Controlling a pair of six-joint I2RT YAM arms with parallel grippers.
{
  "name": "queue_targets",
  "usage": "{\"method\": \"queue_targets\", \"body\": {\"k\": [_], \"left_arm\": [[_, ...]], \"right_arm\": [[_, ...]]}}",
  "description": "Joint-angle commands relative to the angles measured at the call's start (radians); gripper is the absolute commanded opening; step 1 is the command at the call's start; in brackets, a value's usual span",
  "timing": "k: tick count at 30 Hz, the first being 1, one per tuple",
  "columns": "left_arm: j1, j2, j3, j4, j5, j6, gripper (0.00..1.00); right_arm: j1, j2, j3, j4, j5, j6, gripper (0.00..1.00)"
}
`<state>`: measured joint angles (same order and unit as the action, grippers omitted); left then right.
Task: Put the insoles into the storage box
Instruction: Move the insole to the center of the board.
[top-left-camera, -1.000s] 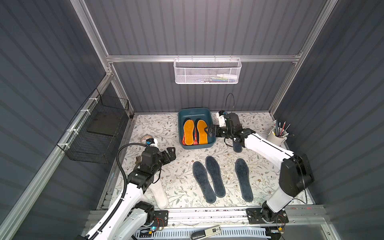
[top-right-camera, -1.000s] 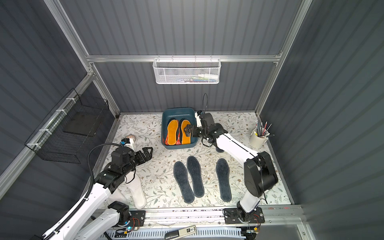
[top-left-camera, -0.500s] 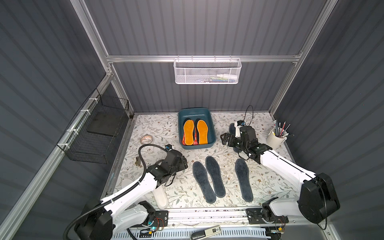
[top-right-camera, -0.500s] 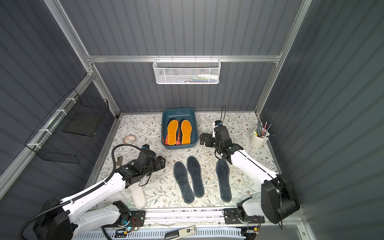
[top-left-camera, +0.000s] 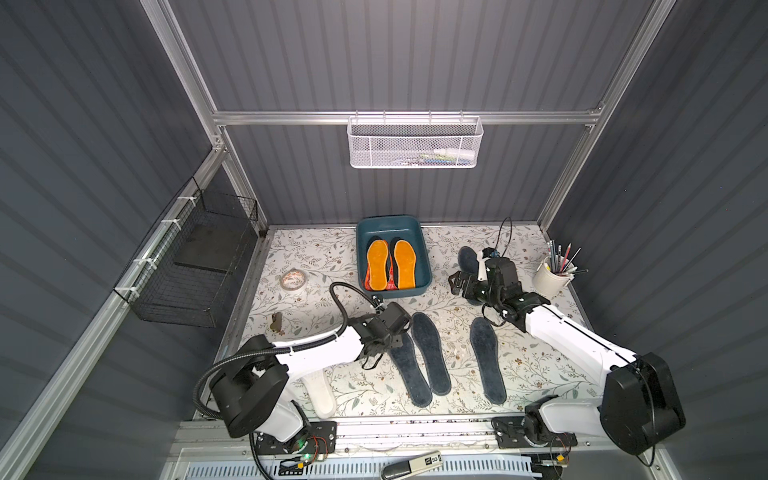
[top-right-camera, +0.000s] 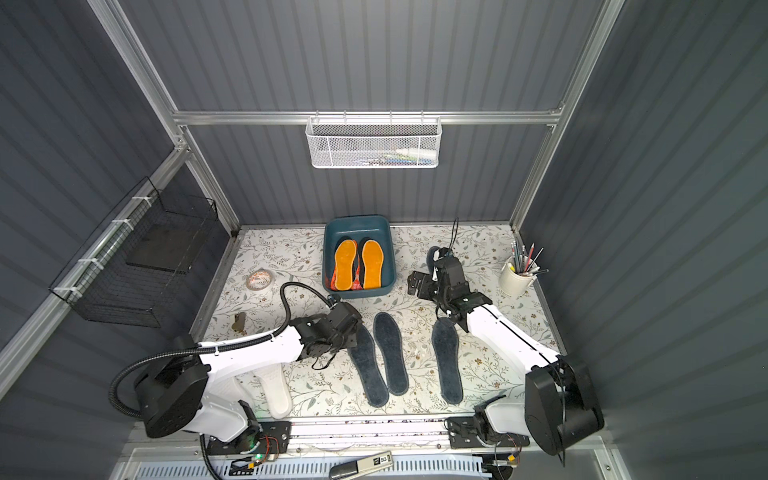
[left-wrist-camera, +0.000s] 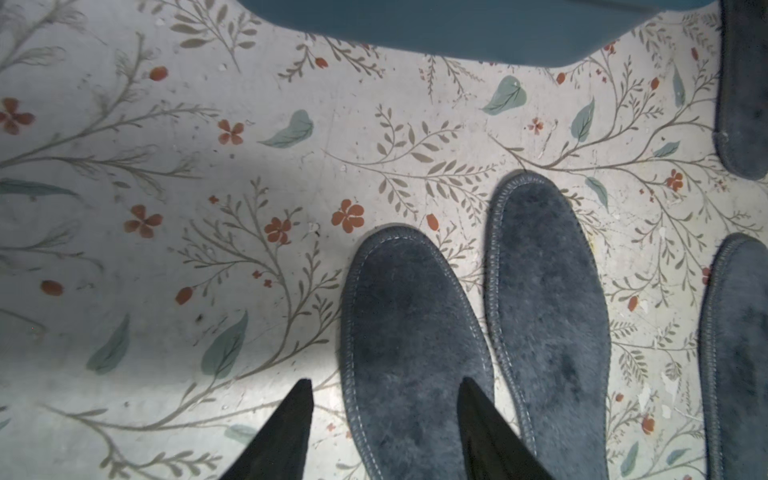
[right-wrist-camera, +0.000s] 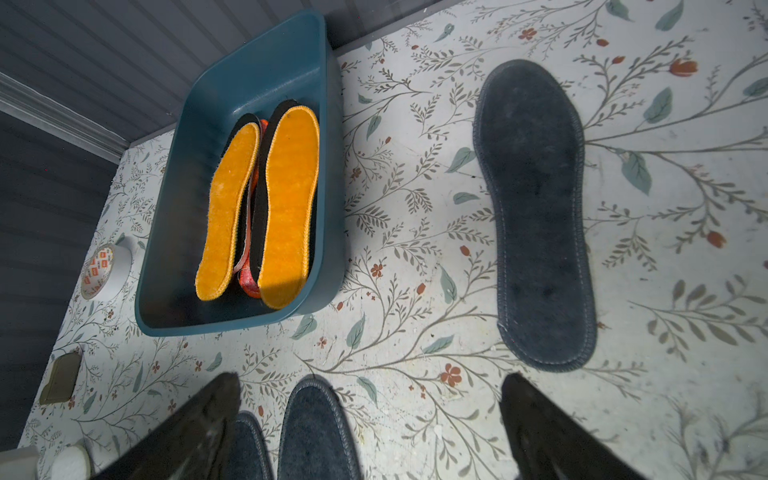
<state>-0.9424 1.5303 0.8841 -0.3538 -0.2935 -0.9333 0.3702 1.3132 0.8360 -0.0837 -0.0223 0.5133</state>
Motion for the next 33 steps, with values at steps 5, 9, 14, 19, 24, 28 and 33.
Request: {"method": "queue_targets", "body": {"k": [5, 9, 14, 19, 24, 28, 33], "left_arm": [[-0.031, 0.107, 0.074, 0.007, 0.089, 0.0, 0.52], [-0.031, 0.146, 0.092, -0.014, 0.093, 0.004, 0.52], [-0.025, 0.162, 0.092, -0.056, 0.061, 0.004, 0.53], [0.04, 0.138, 0.039, -0.045, 0.073, 0.025, 0.54], [0.117, 0.112, 0.014, -0.014, 0.11, 0.098, 0.54], [0.179, 0.093, 0.013, 0.013, 0.15, 0.154, 0.56], [0.185, 0.004, 0.006, 0.135, 0.227, 0.23, 0.63]], "right_arm": [[-0.018, -0.024, -0.036, -0.011, -0.001, 0.015, 0.99], [-0.022, -0.026, -0.044, -0.005, -0.007, 0.017, 0.99], [-0.025, -0.024, -0.053, 0.002, -0.014, 0.022, 0.99], [-0.027, -0.023, -0.057, 0.003, -0.021, 0.025, 0.99], [-0.029, -0.033, -0.058, -0.005, -0.021, 0.024, 0.99], [-0.028, -0.04, -0.061, -0.004, -0.047, 0.021, 0.99], [-0.027, -0.038, -0.066, -0.007, -0.134, 0.013, 0.97]]}}
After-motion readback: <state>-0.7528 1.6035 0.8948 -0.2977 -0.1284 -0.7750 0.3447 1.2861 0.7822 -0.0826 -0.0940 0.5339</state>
